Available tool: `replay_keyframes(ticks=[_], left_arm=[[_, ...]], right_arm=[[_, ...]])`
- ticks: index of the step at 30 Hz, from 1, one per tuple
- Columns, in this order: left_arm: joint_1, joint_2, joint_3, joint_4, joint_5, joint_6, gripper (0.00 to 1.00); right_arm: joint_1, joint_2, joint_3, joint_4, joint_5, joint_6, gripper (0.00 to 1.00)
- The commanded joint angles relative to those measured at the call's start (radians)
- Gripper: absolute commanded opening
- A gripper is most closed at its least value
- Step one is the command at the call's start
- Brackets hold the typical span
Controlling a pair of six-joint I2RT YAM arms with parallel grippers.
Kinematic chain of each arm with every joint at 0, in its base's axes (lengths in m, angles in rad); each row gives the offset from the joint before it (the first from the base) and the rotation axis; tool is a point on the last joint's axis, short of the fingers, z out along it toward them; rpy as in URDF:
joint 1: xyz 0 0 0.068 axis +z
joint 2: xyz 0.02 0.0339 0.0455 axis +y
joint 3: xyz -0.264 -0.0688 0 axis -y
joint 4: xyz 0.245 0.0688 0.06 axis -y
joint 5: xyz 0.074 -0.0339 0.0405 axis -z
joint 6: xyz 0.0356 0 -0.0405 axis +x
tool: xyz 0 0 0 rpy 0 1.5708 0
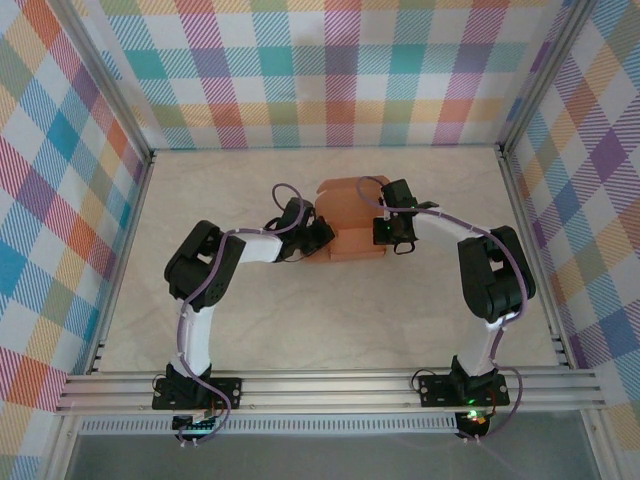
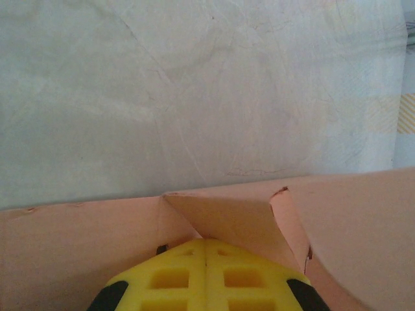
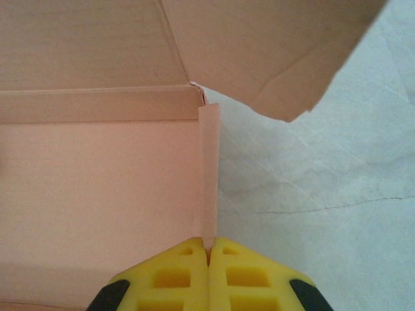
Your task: Fold the paper box
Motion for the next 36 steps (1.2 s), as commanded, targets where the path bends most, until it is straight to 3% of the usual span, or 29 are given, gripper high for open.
replay_keyframes(ticks=[1, 9, 14, 18, 25, 36], left_arm=[[-0.006, 0.018, 0.026, 0.041, 0.013, -0.022, 0.00], [0.018, -0.142, -0.137, 0.065, -0.098, 0.079, 0.00], [0.025, -0.279, -0.203, -0.021, -0.181, 0.163, 0.00], [0.025, -0.330, -0.255, -0.043, -0.180, 0.171, 0.00], [-0.022, -0.280, -0.271, 0.025, -0.120, 0.098, 0.00], [-0.081, -0.129, -0.127, 0.050, -0.062, 0.043, 0.00]], right_arm=[[0.006, 0.009, -0.015, -0.002, -0.037, 0.015, 0.00], [0.006, 0.014, 0.003, -0.045, 0.034, 0.041, 0.00], [0.006, 0.012, 0.005, -0.047, 0.034, 0.052, 0.00], [0.006, 0.009, 0.003, -0.047, 0.035, 0.052, 0.00], [0.006, 0.012, 0.000, -0.039, 0.013, 0.058, 0.00], [0.006, 0.015, -0.003, -0.039, 0.012, 0.058, 0.00]])
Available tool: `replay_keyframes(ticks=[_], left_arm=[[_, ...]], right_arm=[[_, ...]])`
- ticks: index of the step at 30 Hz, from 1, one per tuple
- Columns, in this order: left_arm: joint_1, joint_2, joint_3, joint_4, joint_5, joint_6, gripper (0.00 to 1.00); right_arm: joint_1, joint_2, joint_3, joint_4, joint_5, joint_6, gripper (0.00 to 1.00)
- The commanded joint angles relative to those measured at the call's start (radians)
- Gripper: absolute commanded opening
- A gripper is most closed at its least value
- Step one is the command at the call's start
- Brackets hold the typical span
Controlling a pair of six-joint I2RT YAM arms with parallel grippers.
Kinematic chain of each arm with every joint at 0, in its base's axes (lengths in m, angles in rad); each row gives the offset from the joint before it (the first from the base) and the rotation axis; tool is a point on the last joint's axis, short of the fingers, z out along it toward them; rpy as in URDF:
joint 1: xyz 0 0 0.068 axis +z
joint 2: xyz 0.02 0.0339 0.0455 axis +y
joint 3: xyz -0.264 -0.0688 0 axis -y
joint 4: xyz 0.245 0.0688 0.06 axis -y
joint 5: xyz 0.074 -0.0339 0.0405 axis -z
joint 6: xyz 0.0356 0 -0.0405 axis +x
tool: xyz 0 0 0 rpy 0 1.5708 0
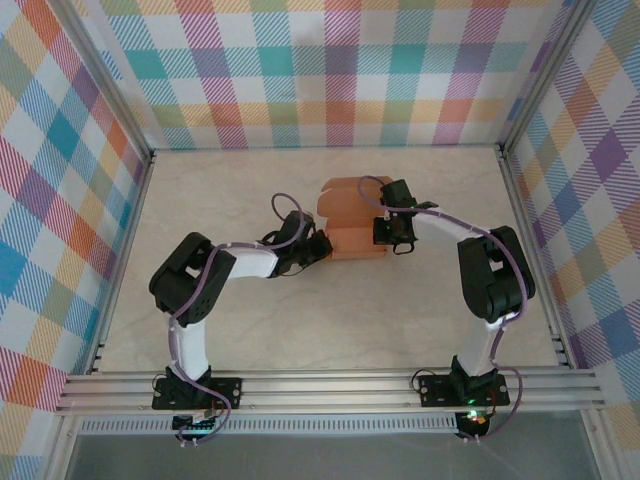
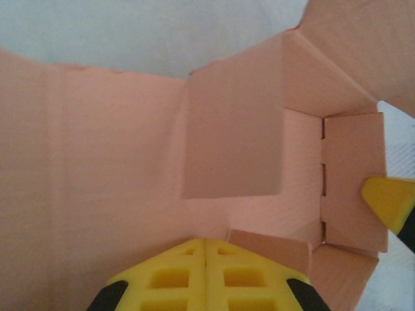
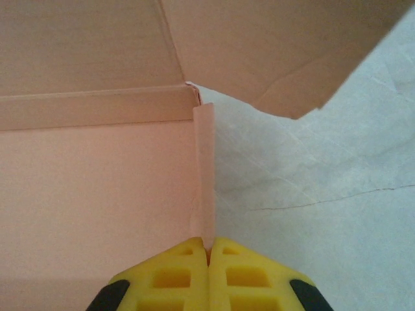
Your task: Fold the paper box
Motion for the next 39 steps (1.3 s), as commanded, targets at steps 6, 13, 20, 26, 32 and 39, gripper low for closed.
replay_keyframes(ticks=[6, 13, 20, 26, 32, 39], left_arm=[[-0.007, -0.083, 0.001, -0.054, -0.040, 0.066, 0.00], [0.045, -0.400, -0.141, -0.184, -0.163, 0.173, 0.05], [0.225, -0.644, -0.317, -0.192, -0.081, 0.152, 0.05], [0.329, -0.683, -0.398, -0.143, -0.008, 0.092, 0.49], [0.346, -0.619, -0.402, -0.036, 0.106, 0.051, 0.88], [0.346, -0.526, -0.409, 0.090, 0.173, -0.021, 1.00]], right_arm=[[0.006, -0.001, -0.007, -0.036, 0.015, 0.012, 0.00], [0.003, -0.017, -0.004, -0.033, 0.024, 0.016, 0.00], [-0.006, -0.069, -0.045, 0.036, -0.085, 0.034, 0.00], [-0.023, -0.119, -0.079, 0.096, -0.231, 0.065, 0.00], [-0.045, -0.166, -0.098, 0.121, -0.307, 0.082, 0.00], [-0.068, -0.192, -0.117, 0.178, -0.412, 0.135, 0.00]])
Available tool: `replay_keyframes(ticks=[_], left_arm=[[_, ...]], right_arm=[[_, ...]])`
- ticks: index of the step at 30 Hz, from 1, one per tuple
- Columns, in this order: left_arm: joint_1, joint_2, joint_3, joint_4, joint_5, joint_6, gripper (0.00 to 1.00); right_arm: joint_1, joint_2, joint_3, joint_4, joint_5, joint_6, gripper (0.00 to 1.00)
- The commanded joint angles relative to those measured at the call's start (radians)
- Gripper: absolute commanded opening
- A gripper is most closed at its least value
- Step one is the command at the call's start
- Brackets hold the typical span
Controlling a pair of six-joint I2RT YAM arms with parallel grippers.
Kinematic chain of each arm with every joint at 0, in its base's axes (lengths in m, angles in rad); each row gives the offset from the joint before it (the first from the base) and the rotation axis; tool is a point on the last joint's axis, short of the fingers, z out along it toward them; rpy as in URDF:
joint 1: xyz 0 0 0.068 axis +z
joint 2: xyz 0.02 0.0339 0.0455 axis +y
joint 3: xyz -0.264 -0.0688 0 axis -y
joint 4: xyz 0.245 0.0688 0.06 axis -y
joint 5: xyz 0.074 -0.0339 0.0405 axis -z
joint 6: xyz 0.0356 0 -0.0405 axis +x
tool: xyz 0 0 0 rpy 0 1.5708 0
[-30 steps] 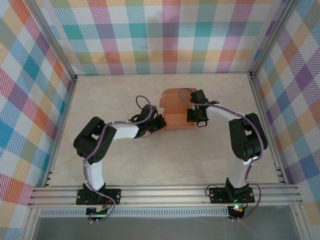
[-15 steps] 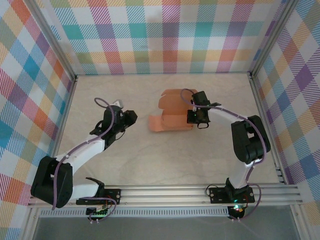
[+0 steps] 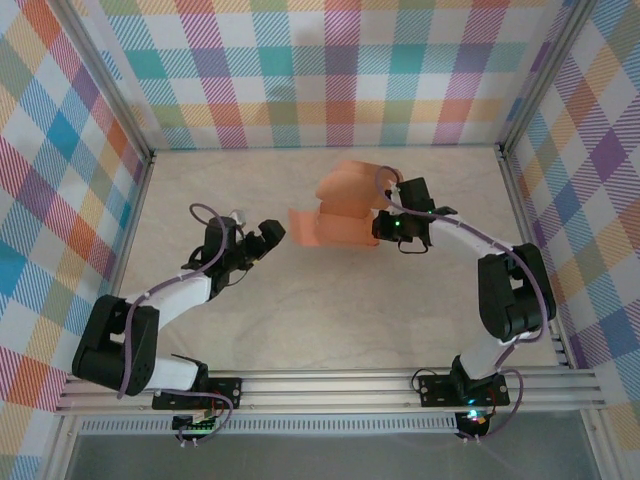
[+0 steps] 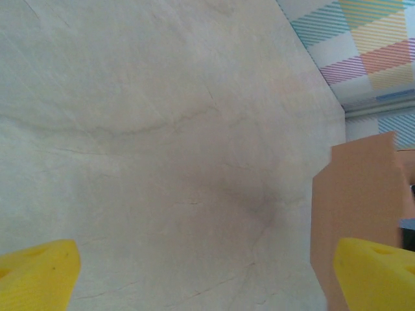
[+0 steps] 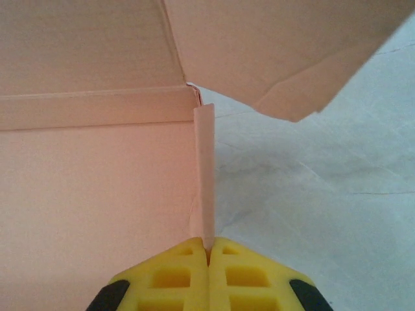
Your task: Fold the paper box
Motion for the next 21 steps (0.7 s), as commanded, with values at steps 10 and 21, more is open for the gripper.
replay_keyframes(ticks=[10, 21], left_arm=[[-0.051, 0.071, 0.070, 0.105, 0.134, 0.001, 1.00], [-0.107, 0.120, 0.130, 0.106, 0.145, 0.002, 0.97]], right_arm=[[-0.014, -0.036, -0.006, 0.046, -0.086, 0.041, 0.00], [-0.014, -0.034, -0.003, 0.015, -0.046, 0.015, 0.00]])
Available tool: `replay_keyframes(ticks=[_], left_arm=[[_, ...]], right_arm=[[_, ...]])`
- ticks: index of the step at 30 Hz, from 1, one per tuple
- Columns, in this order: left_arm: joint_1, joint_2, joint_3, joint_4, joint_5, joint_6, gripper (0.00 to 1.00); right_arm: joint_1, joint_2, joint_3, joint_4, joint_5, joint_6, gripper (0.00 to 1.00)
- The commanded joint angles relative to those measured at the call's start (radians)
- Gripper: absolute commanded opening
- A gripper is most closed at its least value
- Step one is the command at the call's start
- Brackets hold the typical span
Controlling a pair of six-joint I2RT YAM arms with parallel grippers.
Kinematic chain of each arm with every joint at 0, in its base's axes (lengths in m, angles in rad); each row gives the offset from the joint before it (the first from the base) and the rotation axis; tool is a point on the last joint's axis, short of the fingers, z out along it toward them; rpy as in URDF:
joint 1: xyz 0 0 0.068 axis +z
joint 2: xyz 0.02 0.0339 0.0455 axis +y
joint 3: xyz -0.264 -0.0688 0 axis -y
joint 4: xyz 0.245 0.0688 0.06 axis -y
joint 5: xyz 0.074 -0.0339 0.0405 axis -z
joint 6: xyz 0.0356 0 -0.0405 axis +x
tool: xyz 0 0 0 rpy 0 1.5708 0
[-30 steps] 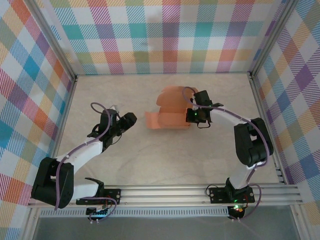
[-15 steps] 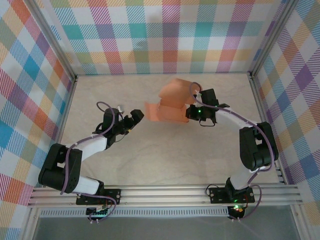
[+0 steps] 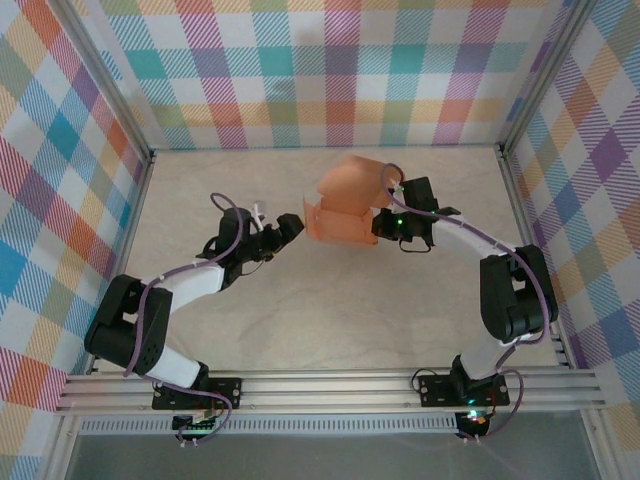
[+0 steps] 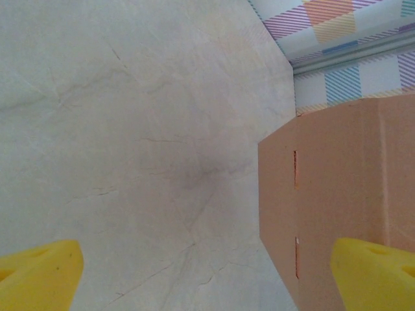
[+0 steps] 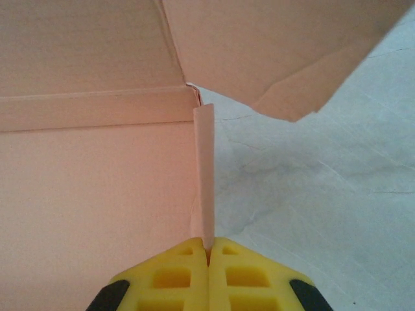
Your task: Fold the paper box
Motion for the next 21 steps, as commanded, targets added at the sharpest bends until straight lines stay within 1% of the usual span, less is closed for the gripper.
replay_keyframes(ticks=[1, 2, 3, 5, 9, 10, 14, 21], left_arm=[[-0.023, 0.011, 0.038, 0.014, 0.022, 0.029, 0.95], [-0.027, 0.014, 0.042, 0.011, 0.022, 0.031, 0.92], [-0.033, 0.017, 0.046, 0.008, 0.022, 0.032, 0.88], [-0.045, 0.029, 0.053, 0.008, 0.026, 0.030, 0.75], [-0.068, 0.064, 0.080, 0.002, 0.038, 0.027, 0.56], [-0.075, 0.074, 0.086, 0.001, 0.041, 0.025, 0.49], [-0.092, 0.092, 0.107, -0.011, 0.038, 0.028, 0.44], [-0.104, 0.127, 0.128, -0.024, 0.036, 0.032, 0.43]], right_arm=[[-0.004, -0.023, 0.004, -0.009, 0.018, -0.022, 0.00], [-0.002, -0.022, 0.004, -0.013, 0.032, -0.023, 0.00], [-0.002, -0.021, 0.004, -0.016, 0.045, -0.028, 0.00], [0.002, -0.018, 0.008, -0.030, 0.068, -0.035, 0.00], [0.011, -0.011, 0.012, -0.050, 0.107, -0.053, 0.00], [0.014, -0.010, 0.013, -0.054, 0.117, -0.058, 0.00], [0.027, 0.002, 0.021, -0.076, 0.169, -0.079, 0.00], [0.055, 0.022, 0.034, -0.101, 0.238, -0.113, 0.00]])
